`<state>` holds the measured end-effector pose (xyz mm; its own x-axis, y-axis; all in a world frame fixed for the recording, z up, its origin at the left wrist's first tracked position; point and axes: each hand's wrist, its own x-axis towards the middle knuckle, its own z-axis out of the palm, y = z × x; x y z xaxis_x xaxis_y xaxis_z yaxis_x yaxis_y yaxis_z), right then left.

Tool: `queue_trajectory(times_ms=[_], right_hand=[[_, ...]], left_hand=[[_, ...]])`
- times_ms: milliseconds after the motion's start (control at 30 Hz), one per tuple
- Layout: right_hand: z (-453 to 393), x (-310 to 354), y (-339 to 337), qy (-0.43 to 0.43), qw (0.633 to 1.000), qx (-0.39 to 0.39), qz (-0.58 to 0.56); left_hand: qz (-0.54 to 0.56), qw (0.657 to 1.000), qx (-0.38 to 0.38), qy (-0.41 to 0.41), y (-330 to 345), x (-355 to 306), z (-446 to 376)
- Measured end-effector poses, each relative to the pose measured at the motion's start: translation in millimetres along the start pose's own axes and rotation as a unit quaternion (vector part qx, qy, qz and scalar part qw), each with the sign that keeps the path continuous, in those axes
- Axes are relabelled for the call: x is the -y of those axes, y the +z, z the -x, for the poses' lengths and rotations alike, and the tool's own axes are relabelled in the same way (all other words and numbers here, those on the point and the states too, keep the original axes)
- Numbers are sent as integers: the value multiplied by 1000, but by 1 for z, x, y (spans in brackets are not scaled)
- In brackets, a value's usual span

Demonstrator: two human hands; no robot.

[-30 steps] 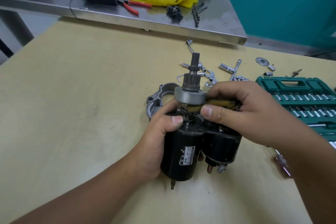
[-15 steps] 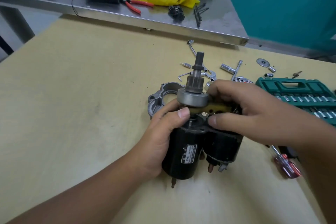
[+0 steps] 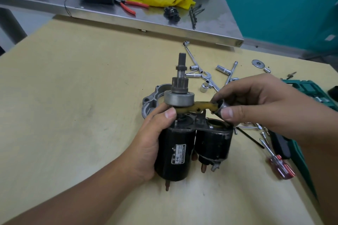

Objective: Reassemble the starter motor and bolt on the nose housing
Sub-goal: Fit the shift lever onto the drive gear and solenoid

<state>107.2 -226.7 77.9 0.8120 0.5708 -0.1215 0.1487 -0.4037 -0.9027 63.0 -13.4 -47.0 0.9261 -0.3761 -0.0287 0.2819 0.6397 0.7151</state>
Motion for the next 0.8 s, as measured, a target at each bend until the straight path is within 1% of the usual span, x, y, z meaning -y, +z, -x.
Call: queue_trajectory(times_ms=[133, 233, 367, 467, 600, 667, 800], right_hand=[[-3, -3, 2, -18, 1000, -3, 11], [-2, -5, -2, -30, 999, 5, 28], [6, -14, -8, -34, 999, -20, -16], [13, -18, -6, -36, 999, -31, -24], [12, -16, -13, -45, 996, -67, 25], [8, -13, -19, -50, 995, -85, 28], [4, -8, -19, -59, 995, -75, 37]], left_hand=[[8, 1000, -21, -12, 0, -2, -1], [18, 1000, -13, -11, -1, -3, -2], [14, 1000, 8, 3, -1, -4, -2], [0, 1000, -8, 2, -1, -3, -4], [-31, 999, -19, 7, 0, -1, -4], [-41, 999, -23, 9, 1, -1, -2], [-31, 999, -10, 16, 2, -2, 2]])
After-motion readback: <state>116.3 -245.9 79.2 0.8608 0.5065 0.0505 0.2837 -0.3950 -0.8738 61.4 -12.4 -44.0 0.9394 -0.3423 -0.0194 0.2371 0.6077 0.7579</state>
